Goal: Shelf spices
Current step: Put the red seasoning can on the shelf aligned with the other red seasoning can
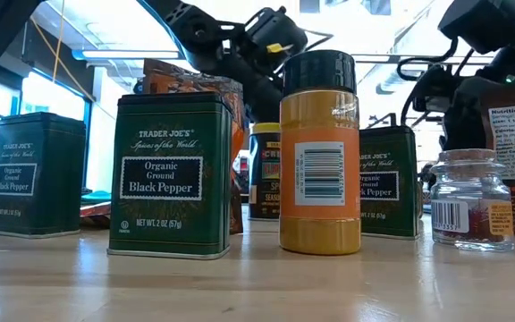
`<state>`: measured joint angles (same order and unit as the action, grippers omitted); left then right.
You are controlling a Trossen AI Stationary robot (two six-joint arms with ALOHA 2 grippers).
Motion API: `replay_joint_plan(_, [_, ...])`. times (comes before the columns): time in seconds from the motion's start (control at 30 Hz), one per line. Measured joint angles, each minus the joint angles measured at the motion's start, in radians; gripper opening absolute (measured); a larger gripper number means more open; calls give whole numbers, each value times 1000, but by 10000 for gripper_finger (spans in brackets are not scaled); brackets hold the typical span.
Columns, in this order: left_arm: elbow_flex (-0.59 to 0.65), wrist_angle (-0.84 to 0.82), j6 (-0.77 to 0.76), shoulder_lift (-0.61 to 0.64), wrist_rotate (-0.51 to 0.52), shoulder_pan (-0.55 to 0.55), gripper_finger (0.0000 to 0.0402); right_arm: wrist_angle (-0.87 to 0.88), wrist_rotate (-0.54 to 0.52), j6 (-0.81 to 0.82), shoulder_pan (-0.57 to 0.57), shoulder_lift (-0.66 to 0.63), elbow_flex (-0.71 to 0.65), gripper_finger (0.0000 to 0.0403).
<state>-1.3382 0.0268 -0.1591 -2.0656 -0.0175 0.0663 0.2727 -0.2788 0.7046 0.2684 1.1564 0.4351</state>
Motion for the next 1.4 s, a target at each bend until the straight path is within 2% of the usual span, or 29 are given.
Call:
replay_joint_plan(0.37, [-3,37,11,-19,59,14,57,-52,-116,-13,0,0,1,105])
replay_joint_plan(0.7, [2,-14,7,12,45,-44,57,-123,-109,-58,0,0,2,105])
replay_joint_plan(1.07, [3,-191,-46,51,45,-101,57,-120,-106,-81,0,0,2,105])
replay_joint_plan(1.2, [3,-237,-73,55,1,-132,57,-118,-105,-82,0,0,2,105])
replay_joint_plan(1.4, [3,-166,-90,55,59,-129,57,-113,-105,-88,0,0,2,105])
